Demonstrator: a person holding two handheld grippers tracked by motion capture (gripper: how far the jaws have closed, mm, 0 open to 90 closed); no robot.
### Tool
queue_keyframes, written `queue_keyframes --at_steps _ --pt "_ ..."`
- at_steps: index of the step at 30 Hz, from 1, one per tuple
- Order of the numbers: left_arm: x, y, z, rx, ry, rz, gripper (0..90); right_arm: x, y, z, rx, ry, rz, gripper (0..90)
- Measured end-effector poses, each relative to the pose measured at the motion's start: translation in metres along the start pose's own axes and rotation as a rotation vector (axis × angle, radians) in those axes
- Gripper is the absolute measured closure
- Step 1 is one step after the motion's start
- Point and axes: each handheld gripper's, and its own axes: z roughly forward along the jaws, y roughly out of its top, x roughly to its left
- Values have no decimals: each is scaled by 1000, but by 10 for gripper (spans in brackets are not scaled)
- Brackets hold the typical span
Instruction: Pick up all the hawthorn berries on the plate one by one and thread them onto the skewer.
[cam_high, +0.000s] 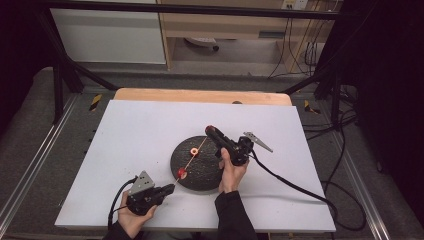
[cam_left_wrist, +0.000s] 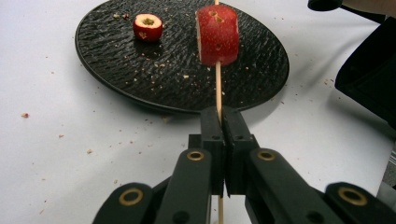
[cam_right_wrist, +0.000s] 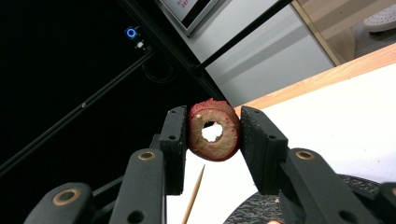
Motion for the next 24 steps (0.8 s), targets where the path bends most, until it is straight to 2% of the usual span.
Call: queue_keyframes --at_steps 14,24 --pt "-2 2 4 -9 -4 -25 883 0 -6 1 2 14 14 632" --pt "-7 4 8 -57 17 -49 882 0 -12 0 5 28 26 632"
